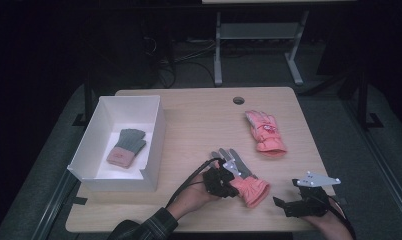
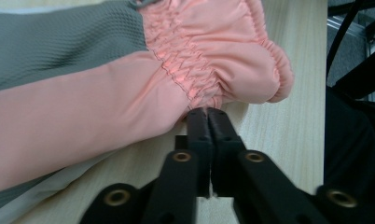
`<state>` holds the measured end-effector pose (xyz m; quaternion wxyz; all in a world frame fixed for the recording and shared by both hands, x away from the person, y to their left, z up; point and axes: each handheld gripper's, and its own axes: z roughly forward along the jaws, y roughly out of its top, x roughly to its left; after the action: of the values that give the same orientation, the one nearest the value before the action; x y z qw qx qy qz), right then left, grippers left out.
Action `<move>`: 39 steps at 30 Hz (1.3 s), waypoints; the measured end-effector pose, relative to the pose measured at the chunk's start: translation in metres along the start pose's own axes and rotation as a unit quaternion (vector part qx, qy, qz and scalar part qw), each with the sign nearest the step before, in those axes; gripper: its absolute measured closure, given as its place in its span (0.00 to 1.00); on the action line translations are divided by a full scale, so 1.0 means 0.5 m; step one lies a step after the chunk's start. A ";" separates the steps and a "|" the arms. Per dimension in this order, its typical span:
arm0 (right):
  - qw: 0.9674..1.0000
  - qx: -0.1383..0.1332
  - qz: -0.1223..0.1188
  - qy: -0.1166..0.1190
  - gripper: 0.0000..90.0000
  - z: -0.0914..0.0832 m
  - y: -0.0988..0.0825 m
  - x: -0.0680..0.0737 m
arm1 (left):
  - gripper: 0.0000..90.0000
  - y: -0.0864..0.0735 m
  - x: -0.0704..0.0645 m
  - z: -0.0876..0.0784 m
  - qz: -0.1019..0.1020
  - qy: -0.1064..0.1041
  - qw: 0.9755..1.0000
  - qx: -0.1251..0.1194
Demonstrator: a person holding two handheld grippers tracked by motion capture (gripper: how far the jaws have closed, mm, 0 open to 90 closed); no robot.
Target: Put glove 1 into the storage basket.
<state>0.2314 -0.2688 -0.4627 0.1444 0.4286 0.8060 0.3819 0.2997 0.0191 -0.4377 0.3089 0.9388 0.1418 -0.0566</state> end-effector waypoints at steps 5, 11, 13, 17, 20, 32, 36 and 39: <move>1.000 0.004 0.000 -0.003 0.06 0.002 0.001 -0.001 | 0.80 -0.022 0.004 -0.022 -0.012 0.012 1.000 -0.022; 1.000 0.026 0.014 0.002 0.06 -0.003 0.014 -0.003 | 0.57 -0.052 0.005 -0.046 -0.014 0.032 0.998 -0.048; 0.999 0.027 0.020 0.000 0.06 -0.007 0.021 -0.003 | 0.50 -0.066 0.006 -0.055 -0.013 0.036 0.997 -0.060; 0.999 0.034 0.023 0.005 0.10 -0.005 0.031 -0.002 | 0.36 -0.098 0.010 -0.072 -0.021 0.050 0.996 -0.073; 0.999 0.034 0.028 0.009 0.16 0.000 0.035 -0.005 | 0.31 -0.116 0.014 -0.079 -0.030 0.056 0.995 -0.077; 0.999 0.023 0.044 -0.002 0.38 0.008 0.094 -0.032 | 0.16 -0.148 0.015 -0.077 -0.026 0.099 0.993 -0.055; 0.999 0.016 0.044 -0.005 0.42 0.011 0.124 -0.045 | 0.16 -0.151 0.010 -0.078 -0.018 0.107 0.993 -0.054; 0.999 0.011 0.047 -0.004 0.45 0.019 0.148 -0.056 | 0.16 -0.156 0.008 -0.081 -0.029 0.103 0.992 -0.069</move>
<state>0.2961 -0.2612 -0.4171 0.1250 0.4689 0.7886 0.3776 0.2806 0.1041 -0.4499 0.3550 0.9115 0.2035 0.0416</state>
